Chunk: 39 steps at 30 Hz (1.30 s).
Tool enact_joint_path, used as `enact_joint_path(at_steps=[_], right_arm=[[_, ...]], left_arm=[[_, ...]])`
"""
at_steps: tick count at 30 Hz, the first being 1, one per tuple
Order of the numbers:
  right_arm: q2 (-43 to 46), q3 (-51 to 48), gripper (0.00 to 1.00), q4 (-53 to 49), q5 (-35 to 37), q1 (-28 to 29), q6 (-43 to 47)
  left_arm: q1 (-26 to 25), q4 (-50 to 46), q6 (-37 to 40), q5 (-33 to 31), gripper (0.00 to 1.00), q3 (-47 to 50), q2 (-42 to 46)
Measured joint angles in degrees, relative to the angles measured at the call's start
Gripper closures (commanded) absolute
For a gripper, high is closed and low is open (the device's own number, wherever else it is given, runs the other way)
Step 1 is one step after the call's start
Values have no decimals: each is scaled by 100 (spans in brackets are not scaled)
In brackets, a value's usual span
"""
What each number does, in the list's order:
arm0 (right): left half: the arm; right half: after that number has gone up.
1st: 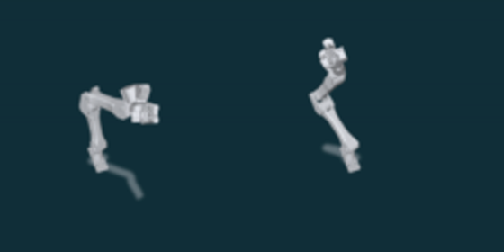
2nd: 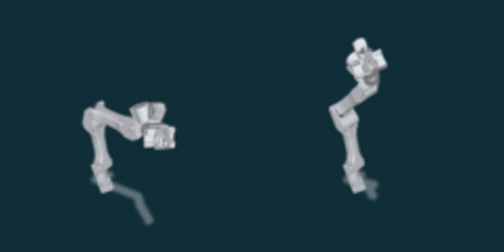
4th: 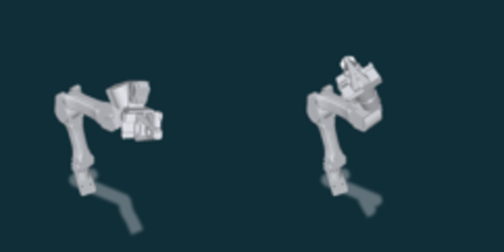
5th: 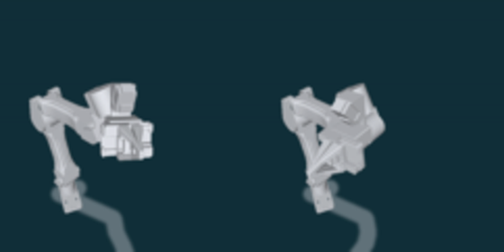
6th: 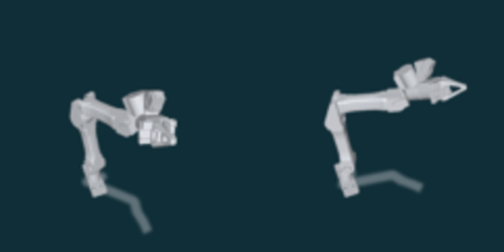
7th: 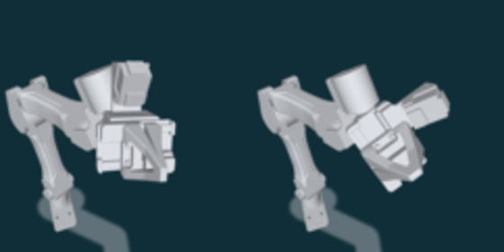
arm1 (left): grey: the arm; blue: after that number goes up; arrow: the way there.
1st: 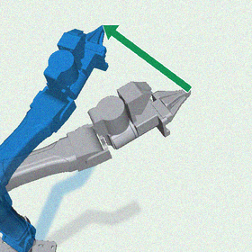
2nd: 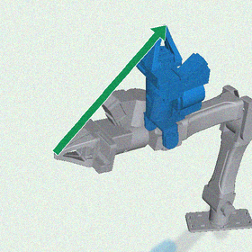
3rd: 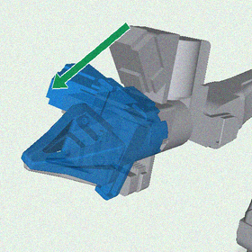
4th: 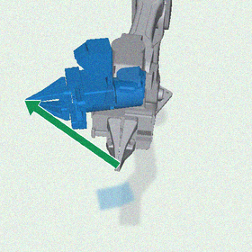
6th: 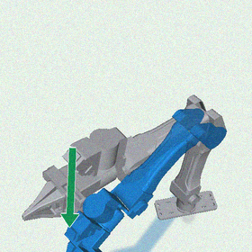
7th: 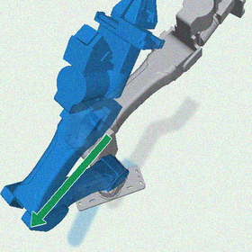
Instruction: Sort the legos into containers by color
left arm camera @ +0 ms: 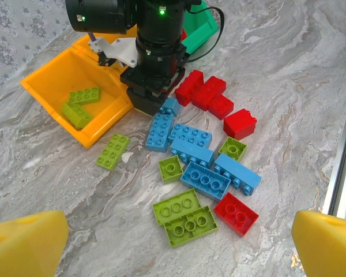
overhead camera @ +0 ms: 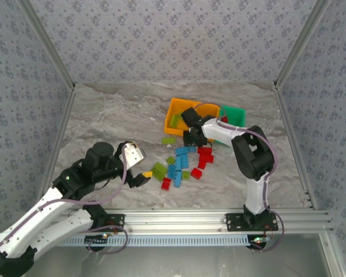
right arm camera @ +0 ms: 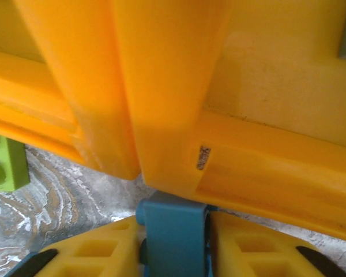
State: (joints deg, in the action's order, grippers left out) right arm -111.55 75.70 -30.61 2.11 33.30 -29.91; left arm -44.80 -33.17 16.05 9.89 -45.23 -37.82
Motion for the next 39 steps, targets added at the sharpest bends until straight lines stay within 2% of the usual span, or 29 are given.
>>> enact_joint_path(at_steps=[4,8,17,19,22,25,29,30,35,39], right_arm=[[24,0,77,-2,2,2,-2],[201,-9,89,-94,20,66,-20],[2201,-118,89,-240,507,271,70],[2378,-44,88,-219,586,52,162],[2024,254,86,-83,564,-474,350],[1117,721,82,4,411,-955,487],[50,1250,66,-61,254,-1314,654],[-105,1346,65,-103,216,-1353,708],[-116,1578,57,-208,90,-1364,804],[417,1502,55,-260,44,-1311,846]], left_arm=[[0,2,0,0,1,9,0],[0,2,0,0,1,11,2],[4,72,2,201,1,61,33],[13,133,0,302,1,74,33],[59,229,-2,431,1,90,33],[125,337,-17,520,1,153,61],[136,345,-66,557,1,227,94],[136,343,-72,557,1,245,98],[136,348,-120,538,1,256,98],[157,350,-175,511,1,256,33]])
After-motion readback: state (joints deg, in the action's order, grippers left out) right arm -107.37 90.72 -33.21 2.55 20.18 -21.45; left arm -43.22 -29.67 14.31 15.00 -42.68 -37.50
